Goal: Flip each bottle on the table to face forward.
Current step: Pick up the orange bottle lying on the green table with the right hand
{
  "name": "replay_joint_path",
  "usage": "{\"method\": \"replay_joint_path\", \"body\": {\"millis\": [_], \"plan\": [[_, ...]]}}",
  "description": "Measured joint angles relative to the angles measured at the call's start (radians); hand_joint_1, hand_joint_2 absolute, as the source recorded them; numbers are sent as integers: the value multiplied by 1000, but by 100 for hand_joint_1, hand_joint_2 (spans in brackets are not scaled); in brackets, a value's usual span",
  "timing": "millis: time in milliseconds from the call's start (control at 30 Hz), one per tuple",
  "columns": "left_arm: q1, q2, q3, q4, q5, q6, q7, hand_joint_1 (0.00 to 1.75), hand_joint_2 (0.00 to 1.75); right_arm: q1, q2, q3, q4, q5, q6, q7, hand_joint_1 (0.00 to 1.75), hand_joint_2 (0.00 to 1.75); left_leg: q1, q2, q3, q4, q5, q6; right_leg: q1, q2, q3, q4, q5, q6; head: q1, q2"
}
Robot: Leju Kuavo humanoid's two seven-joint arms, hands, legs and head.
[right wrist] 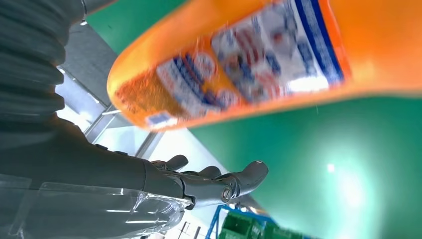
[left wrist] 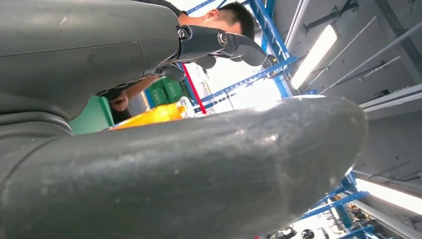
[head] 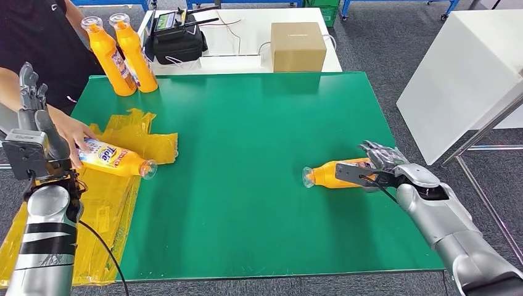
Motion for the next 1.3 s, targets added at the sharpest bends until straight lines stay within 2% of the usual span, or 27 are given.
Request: {"method": "replay_joint_path", "body": {"millis": [167,367,400,500,533,900,1200,1300], "plan": [[-9,-2,0,4,11,-3,1,0,0,-12,28,27,69,38,20,-3,0,175,0,0,0,0,0,0,0,0,0,0,0,0,0,0],[-18,-4,-1,18,37,-2,-1,0,0,-29,37,67,152,119,41,-4,0,175,0,0,0,0,0,0,0,0,0,0,0,0,0,0],[-19,-4,-1,21,42,-2,-3,0,0,-33,37,72,165,131,40,-4,37,175,0,0,1,0,0,0,0,0,0,0,0,0,0,0],[-22,-5,-2,30,59,-4,-11,0,0,-47,37,82,207,145,53,-20,168,175,0,0,4,0,0,0,0,0,3,-1,0,0,0,0],[-23,-5,-2,33,65,-5,-16,0,0,-50,37,82,221,144,59,-29,175,175,0,0,5,0,0,0,0,0,4,-2,0,0,0,0],[-24,-5,-16,47,86,-3,-31,0,0,-52,27,80,276,128,68,-64,175,175,0,-1,14,0,0,0,0,0,15,-4,0,0,0,0],[-17,-3,-16,51,93,0,-31,0,0,-66,33,57,244,50,130,-69,175,175,0,0,14,0,0,0,0,0,16,-4,0,1,0,0],[-16,-2,-16,51,111,-10,-20,0,0,-67,37,50,223,-23,158,-86,175,175,0,0,13,0,0,0,0,0,15,-3,0,1,0,0]]}}
